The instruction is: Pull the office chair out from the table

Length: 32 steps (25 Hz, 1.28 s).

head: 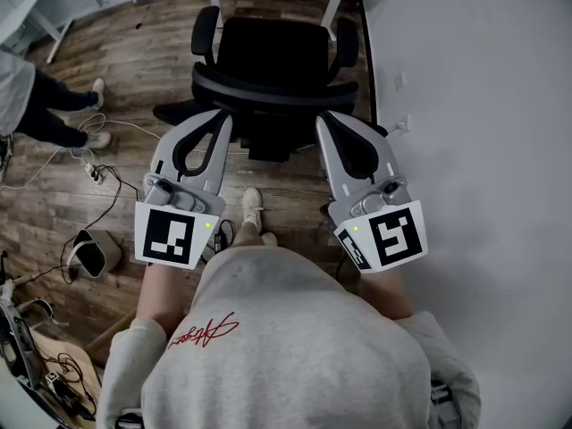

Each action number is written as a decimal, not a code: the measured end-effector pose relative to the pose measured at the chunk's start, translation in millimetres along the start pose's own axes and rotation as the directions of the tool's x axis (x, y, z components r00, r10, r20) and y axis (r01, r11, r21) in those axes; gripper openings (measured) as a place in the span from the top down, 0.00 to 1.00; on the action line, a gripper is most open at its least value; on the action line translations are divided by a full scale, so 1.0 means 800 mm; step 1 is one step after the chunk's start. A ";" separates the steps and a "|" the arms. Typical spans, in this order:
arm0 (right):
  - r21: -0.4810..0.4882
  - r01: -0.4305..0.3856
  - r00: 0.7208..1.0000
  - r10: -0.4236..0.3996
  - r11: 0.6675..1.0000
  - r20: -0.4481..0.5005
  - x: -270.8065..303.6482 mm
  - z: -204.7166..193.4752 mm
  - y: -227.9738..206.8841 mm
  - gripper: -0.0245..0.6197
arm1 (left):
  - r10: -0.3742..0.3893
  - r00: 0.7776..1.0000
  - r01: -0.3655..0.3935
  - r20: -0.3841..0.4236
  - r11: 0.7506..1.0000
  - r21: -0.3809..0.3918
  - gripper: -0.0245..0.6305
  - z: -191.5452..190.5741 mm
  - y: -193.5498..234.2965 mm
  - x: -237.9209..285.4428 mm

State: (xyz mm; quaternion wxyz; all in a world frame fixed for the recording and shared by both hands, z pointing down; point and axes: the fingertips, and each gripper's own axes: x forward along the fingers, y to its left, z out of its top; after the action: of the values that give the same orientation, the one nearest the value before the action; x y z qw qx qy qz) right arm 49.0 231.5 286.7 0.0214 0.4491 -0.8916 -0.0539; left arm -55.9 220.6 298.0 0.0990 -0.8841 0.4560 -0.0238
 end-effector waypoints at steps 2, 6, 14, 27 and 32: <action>0.004 0.003 1.000 -0.003 1.000 -0.001 0.000 0.000 0.000 0.96 | -0.002 1.000 0.002 0.003 1.000 0.000 0.96 0.001 0.000 -0.001; -0.002 0.001 1.000 -0.001 1.000 -0.019 0.000 -0.004 0.002 0.96 | -0.001 1.000 0.001 0.006 1.000 0.001 0.96 0.000 0.000 -0.003; -0.011 -0.001 1.000 0.001 1.000 -0.018 0.000 0.000 0.009 0.96 | -0.006 1.000 0.006 -0.004 1.000 0.017 0.96 -0.005 0.000 -0.006; -0.042 -0.003 1.000 0.002 0.999 -0.026 0.001 0.003 0.015 0.96 | -0.011 1.000 0.011 0.016 1.000 0.013 0.96 0.008 0.000 -0.010; -0.043 -0.012 1.000 0.010 0.999 -0.027 0.000 0.004 0.016 0.96 | -0.011 1.000 0.011 0.014 1.000 0.016 0.96 0.009 -0.002 -0.011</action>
State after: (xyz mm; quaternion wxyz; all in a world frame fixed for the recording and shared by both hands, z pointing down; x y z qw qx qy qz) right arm 38.1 239.1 285.2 0.0434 0.4443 -0.8923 -0.0670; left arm -58.9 229.3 291.3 0.1090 -0.8859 0.4504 -0.0216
